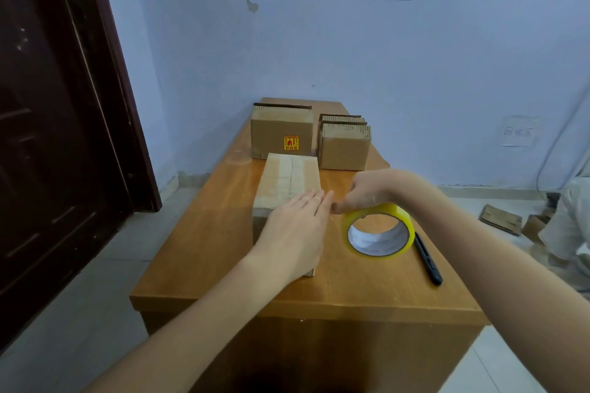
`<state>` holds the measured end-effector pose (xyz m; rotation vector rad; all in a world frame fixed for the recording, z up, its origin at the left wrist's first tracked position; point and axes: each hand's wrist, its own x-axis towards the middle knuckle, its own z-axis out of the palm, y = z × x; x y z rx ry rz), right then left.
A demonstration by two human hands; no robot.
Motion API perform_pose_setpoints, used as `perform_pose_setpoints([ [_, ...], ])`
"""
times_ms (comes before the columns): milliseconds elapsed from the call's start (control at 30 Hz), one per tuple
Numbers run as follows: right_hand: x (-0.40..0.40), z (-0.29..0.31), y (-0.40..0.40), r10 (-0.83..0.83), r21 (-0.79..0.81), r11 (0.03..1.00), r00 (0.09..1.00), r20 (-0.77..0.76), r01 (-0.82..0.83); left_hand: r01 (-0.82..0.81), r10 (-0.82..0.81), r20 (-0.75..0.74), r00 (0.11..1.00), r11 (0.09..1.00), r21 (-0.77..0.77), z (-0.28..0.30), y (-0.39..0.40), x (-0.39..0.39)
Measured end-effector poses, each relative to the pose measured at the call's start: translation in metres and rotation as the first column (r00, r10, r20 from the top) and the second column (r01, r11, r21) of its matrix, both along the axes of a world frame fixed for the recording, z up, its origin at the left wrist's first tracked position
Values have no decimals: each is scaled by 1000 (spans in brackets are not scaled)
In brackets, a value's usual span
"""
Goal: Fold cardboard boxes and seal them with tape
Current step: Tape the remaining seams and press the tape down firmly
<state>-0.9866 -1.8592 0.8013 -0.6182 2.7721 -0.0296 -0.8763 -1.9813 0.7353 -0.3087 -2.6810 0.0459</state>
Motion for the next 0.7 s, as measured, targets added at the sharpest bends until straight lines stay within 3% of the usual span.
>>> perform_pose_setpoints([
  [167, 3, -10, 3, 6, -86, 996, 998, 58, 0, -4, 4, -22, 1000, 1000, 1, -5, -7, -3],
  [467, 6, -34, 30, 15, -518, 852, 986, 164, 73, 38, -35, -123, 992, 999, 19, -15, -13, -10],
  [567, 8, -43, 45, 5, -725, 680, 987, 160, 114, 27, -26, -178, 984, 1000, 0, -20, -15, -14],
  [700, 20, -68, 55, -36, -949, 302, 996, 87, 94, 25, -26, -236, 971, 1000, -6, -25, -15, -19],
])
